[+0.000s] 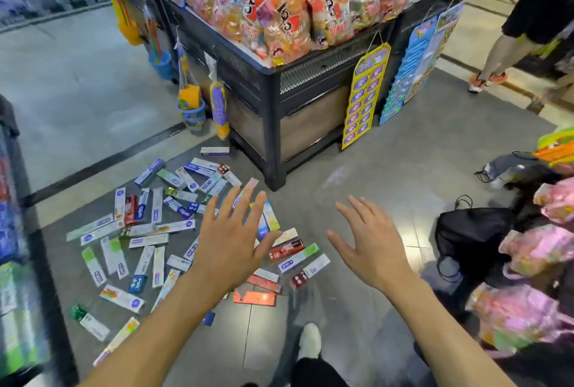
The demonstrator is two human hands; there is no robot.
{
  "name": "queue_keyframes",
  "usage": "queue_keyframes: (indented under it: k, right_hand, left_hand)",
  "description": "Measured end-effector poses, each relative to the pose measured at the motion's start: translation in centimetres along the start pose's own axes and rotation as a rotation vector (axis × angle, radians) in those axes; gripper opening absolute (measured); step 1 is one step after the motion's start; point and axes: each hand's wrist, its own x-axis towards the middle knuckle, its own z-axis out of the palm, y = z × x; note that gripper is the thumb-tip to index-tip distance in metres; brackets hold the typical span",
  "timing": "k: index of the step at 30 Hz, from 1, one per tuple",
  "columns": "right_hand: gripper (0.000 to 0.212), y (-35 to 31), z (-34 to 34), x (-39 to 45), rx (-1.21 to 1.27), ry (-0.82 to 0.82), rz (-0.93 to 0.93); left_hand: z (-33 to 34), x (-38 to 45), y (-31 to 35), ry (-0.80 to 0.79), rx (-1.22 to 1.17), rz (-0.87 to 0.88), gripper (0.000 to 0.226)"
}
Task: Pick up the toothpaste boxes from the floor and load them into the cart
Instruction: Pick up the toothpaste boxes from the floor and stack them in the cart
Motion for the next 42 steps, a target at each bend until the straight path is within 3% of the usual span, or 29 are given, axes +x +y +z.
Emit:
queue_keyframes:
  k: [3,6,11,24,28,35,42]
  right_hand:
    - [0.068,1.8,1.6,3.7,0.003,-0.002,-0.008]
    - [0.064,3.5,4.1,6.4,0.035,-0.022,-0.019]
    - [0.059,6.6,12.9,10.2,0.079,0.012,-0.042]
    - [0.055,16.1,56.7,11.1,0.149,0.032,-0.094]
    - [0.054,18.5,66.7,10.1,0.101,-0.018,-0.114]
    - [0.053,22.4,75.1,8.7,-0.055,-0.093,-0.239]
    - [0.055,23.8,78.0,6.4,-0.094,-0.308,-0.294]
  left_hand:
    - [2.1,3.0,-0.3,0.008,0.032,-0.033,0.072]
    - [5.2,5.5,-1.0,-0.083,0.053,-0.058,0.072]
    - [15.1,9.0,-2.1,-0.128,0.024,-0.033,0.072]
    - [62.9,9.0,-1.0,-0.104,-0.094,0.096,0.072]
    - [73.5,7.2,-0.8,-0.084,-0.078,0.146,0.071]
    - [82.2,4.8,-1.3,-0.065,-0.039,0.171,0.075]
    - [80.0,1.2,-4.7,-0.073,-0.011,0.034,0.074]
